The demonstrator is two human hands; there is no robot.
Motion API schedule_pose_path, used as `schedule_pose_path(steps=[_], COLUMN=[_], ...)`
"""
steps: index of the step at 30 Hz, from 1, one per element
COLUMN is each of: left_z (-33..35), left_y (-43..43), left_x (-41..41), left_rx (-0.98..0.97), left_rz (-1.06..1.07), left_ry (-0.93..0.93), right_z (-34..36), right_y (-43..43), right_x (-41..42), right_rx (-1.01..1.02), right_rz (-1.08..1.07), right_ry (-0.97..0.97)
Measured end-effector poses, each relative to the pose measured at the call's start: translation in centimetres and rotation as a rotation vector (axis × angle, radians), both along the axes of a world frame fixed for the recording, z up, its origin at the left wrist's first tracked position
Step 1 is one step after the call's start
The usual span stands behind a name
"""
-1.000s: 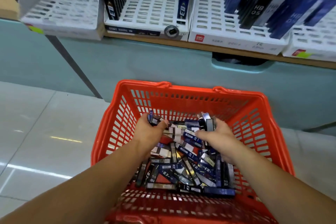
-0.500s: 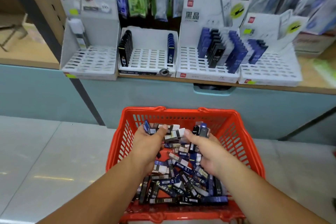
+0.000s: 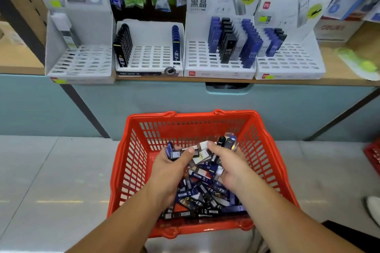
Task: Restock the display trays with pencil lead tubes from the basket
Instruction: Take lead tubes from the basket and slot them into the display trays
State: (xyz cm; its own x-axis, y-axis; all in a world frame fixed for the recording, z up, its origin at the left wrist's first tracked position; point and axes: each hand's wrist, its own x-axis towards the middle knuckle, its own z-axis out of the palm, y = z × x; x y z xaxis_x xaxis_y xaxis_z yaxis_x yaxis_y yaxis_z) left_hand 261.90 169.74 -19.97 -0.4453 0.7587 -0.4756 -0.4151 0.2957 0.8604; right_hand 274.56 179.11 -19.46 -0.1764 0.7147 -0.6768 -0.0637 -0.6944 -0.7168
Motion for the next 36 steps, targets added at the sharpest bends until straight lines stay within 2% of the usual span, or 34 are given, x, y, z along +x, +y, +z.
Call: schedule_pose_path(steps=[4, 13, 17, 22, 27, 32, 36], left_z=[-0.5, -0.4, 1.0, 4.8, 10.8, 16.4, 20.8], left_y=[0.0, 1.1, 1.1, 0.6, 0.0, -1.2, -2.3], left_x=[0.6, -0.3, -0.9, -2.4, -3.2, -4.9, -6.2], left_rx=[-0.029, -0.147, -0.156, -0.086, -0.043, 0.018, 0.104], left_rz=[-0.137, -0.397, -0.405, -0.378, -0.352, -0.394, -0.462], left_ry=[0.046, -0.023, -0.014, 0.022, 0.153, 0.358, 0.376], right_z=[-1.1, -0.9, 1.0, 4.5, 10.7, 18.4, 22.7], right_y=[1.4, 2.8, 3.0, 3.2, 2.5, 1.1, 0.4], right_x=[0.4, -0.3, -0.3, 0.6, -0.8, -2.6, -3.8], right_rx=[-0.002, 0.316, 0.343, 0.274, 0.346, 0.424, 0.534], right_rz=[0.049, 0.332, 0.294, 0.219, 0.323, 0.426, 0.415], right_ry=[-0.010, -0.161, -0.171, -0.120, -0.117, -0.089, -0.058])
